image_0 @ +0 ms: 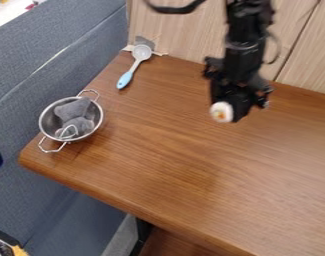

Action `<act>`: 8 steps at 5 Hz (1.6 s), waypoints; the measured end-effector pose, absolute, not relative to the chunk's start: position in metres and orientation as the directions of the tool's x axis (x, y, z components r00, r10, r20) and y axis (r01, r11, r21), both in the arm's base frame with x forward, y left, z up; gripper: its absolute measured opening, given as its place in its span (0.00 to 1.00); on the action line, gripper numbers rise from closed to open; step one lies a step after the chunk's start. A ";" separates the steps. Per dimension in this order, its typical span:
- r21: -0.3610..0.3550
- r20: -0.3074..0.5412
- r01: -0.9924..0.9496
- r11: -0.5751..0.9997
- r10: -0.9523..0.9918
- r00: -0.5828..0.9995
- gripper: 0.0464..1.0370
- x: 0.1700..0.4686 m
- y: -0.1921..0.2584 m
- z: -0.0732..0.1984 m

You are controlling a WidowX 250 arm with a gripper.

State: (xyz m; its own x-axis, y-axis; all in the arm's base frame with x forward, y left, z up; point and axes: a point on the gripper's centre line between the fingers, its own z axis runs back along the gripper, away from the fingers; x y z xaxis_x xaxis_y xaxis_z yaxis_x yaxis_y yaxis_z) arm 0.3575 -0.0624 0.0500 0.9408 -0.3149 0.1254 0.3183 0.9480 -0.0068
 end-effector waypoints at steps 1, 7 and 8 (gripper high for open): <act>0.006 0.125 0.257 0.966 -0.256 0.959 0.47 0.337 -0.037 0.039; 0.006 0.024 0.076 0.997 -0.077 0.997 0.97 0.325 0.004 -0.023; 0.010 0.017 0.104 0.995 -0.104 0.994 0.96 0.329 0.000 -0.019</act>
State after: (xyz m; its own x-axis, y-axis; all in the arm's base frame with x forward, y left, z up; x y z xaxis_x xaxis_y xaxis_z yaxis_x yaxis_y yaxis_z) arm 0.3285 0.0003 -0.0191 0.9944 -0.1038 0.0175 0.1036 0.9946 0.0103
